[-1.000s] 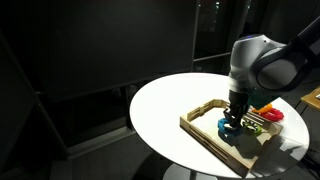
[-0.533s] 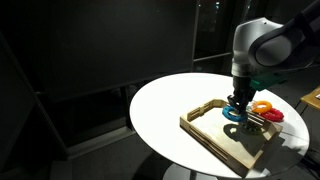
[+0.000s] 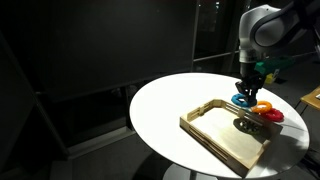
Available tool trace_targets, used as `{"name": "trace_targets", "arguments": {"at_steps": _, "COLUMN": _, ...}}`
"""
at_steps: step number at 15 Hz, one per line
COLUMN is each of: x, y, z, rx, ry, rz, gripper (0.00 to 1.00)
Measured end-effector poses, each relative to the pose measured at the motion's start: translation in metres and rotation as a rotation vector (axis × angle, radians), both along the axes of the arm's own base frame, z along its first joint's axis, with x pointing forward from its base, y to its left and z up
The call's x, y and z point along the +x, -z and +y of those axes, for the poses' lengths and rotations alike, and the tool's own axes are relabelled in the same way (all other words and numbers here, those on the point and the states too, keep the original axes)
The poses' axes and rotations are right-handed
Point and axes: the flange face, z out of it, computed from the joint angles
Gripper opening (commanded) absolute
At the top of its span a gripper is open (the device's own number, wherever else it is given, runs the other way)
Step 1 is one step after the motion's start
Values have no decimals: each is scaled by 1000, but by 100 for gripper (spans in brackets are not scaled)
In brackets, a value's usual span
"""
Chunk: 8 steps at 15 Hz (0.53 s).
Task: Pick up the blue ring from the tray and put it on the table
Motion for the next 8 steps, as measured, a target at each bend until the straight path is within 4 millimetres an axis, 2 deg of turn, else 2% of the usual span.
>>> {"name": "trace_targets", "arguments": {"at_steps": 4, "x": 3, "y": -5, "z": -28, "rx": -31, "ry": 55, "rz": 8, "gripper": 10}}
{"name": "trace_targets", "arguments": {"at_steps": 8, "x": 4, "y": 1, "z": -50, "rx": -84, "ry": 106, "rz": 14, "gripper": 10}}
